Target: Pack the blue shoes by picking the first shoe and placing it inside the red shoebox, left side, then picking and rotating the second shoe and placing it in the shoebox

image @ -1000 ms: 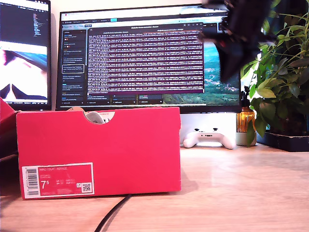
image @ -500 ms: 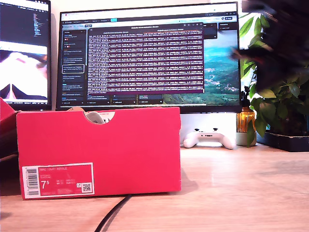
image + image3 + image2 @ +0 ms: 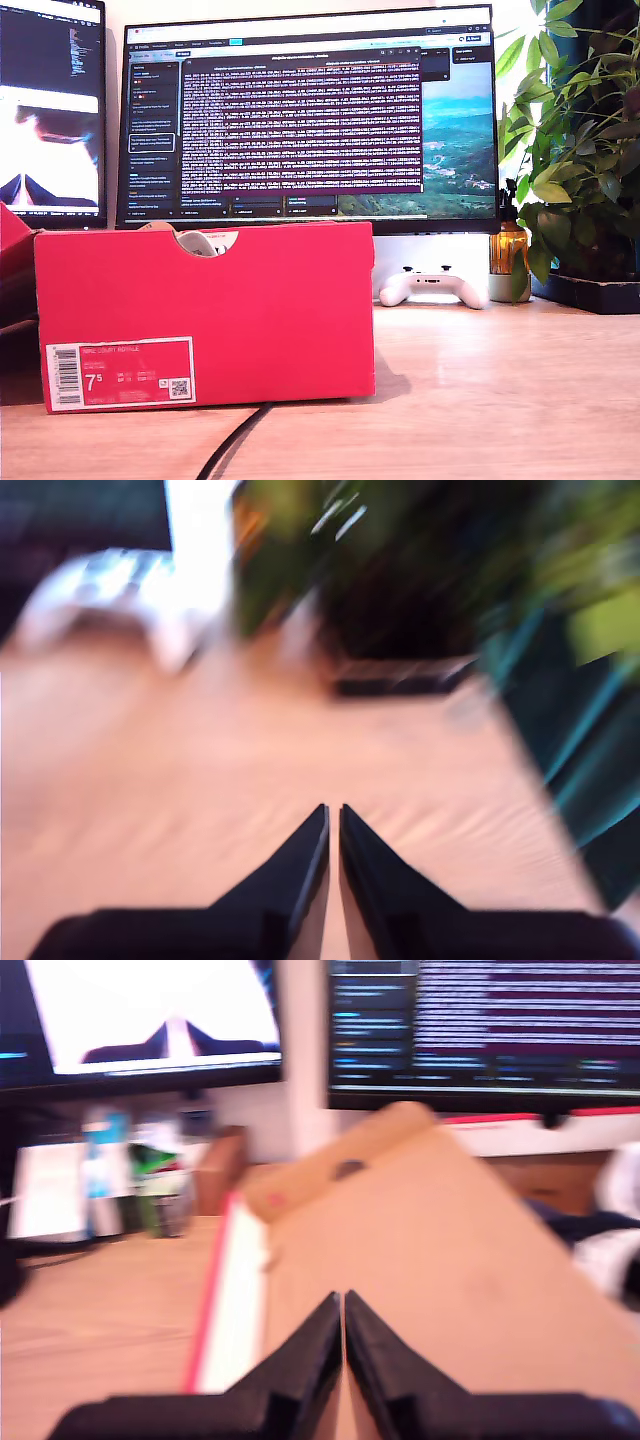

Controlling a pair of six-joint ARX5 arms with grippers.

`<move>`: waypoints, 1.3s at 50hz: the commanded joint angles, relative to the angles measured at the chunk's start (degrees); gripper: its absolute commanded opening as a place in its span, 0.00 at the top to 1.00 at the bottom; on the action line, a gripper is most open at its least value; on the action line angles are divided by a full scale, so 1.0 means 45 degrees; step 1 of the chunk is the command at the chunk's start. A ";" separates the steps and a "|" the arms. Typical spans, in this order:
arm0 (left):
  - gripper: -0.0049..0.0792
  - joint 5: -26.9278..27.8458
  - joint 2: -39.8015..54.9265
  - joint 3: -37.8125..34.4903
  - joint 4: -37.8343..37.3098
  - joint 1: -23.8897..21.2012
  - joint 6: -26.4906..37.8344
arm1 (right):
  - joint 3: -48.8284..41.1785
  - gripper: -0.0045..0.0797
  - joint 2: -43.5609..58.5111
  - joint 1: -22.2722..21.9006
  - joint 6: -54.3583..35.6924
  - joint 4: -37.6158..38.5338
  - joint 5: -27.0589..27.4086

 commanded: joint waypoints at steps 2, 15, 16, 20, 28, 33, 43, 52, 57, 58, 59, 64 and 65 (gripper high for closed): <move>0.96 0.0466 0.0097 -0.0262 0.0277 0.0350 0.0102 | -0.0374 0.96 -0.0568 -0.0107 -0.0262 0.0194 -0.0141; 0.96 0.1413 0.0097 -0.0607 0.0845 0.0879 -0.0102 | -0.1817 0.96 -0.2113 -0.0427 -0.0155 0.1685 -0.0151; 0.96 0.1457 0.0097 -0.0612 0.0845 0.0879 -0.0102 | -0.1923 0.96 -0.2210 -0.0437 -0.0117 0.1807 -0.0219; 0.96 0.1501 0.0097 -0.0631 0.0874 0.0879 -0.0121 | -0.2341 0.96 -0.2467 -0.0447 -0.0112 0.2307 -0.0267; 0.96 0.1637 0.0097 -0.0743 0.1321 0.0879 -0.0452 | -0.3298 0.96 -0.2919 -0.0481 -0.0228 0.3133 -0.0199; 0.96 0.1880 0.0097 -0.0772 0.1491 0.0879 -0.0588 | -0.4177 0.96 -0.3356 -0.0743 -0.0151 0.3308 -0.0219; 0.96 0.2045 0.0097 -0.0777 0.1438 0.0874 -0.0767 | -0.5416 0.96 -0.4707 -0.0937 -0.0019 0.3186 -0.0675; 0.96 0.2069 0.0097 -0.0937 0.1554 0.0879 -0.0772 | -0.5445 0.96 -0.6047 -0.0937 -0.0272 0.2307 -0.1224; 0.96 0.2055 0.0097 -0.1020 0.1574 0.0879 -0.0772 | -0.5445 0.96 -0.6708 -0.0923 -0.0272 0.1778 -0.1229; 0.96 0.2055 0.0097 -0.1020 0.1603 0.0879 -0.0772 | -0.5445 0.96 -0.6800 -0.0918 -0.0272 0.1676 -0.1229; 0.96 0.2055 0.0097 -0.1020 0.1651 0.0879 -0.0772 | -0.5445 0.95 -0.6931 -0.0918 -0.0272 0.1549 -0.1229; 0.96 0.2040 0.0083 -0.1020 0.1797 0.0879 -0.0767 | -0.5557 0.96 -0.7495 -0.0908 -0.0267 0.1059 -0.1229; 0.96 0.2035 0.0083 -0.1020 0.1802 0.0879 -0.0767 | -0.5615 0.95 -0.7616 -0.0908 -0.0262 0.0899 -0.1229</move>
